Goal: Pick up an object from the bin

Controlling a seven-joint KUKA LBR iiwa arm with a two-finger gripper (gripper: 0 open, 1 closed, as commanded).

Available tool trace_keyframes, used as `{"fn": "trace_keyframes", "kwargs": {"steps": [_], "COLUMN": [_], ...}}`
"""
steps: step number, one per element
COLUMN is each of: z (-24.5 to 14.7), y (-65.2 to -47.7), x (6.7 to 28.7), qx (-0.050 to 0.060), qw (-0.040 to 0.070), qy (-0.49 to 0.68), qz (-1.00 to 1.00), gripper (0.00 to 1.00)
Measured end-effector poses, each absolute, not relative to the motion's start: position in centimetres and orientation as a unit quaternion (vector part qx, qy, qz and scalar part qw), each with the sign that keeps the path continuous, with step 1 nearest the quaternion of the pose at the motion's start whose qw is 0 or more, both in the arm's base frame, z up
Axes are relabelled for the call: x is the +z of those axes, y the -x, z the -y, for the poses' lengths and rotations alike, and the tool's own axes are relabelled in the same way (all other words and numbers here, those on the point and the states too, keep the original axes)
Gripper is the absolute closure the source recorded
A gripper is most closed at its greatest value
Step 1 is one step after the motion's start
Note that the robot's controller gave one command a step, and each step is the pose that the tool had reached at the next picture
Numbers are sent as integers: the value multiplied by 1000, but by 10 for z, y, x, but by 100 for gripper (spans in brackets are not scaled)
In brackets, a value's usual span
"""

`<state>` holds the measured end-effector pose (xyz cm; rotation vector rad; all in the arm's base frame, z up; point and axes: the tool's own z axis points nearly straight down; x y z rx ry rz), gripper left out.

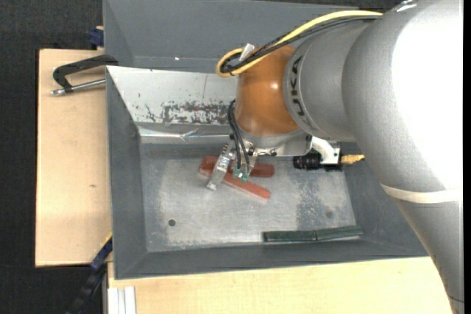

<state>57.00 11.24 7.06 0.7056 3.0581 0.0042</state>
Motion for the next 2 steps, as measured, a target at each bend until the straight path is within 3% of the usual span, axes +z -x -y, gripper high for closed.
{"fn": "trace_keyframes", "kwargs": {"steps": [2], "z": [-112], "y": [-568], "x": [86], "qx": [0], "qw": [-2], "qy": [-225], "qz": [-974], "gripper": [100]}}
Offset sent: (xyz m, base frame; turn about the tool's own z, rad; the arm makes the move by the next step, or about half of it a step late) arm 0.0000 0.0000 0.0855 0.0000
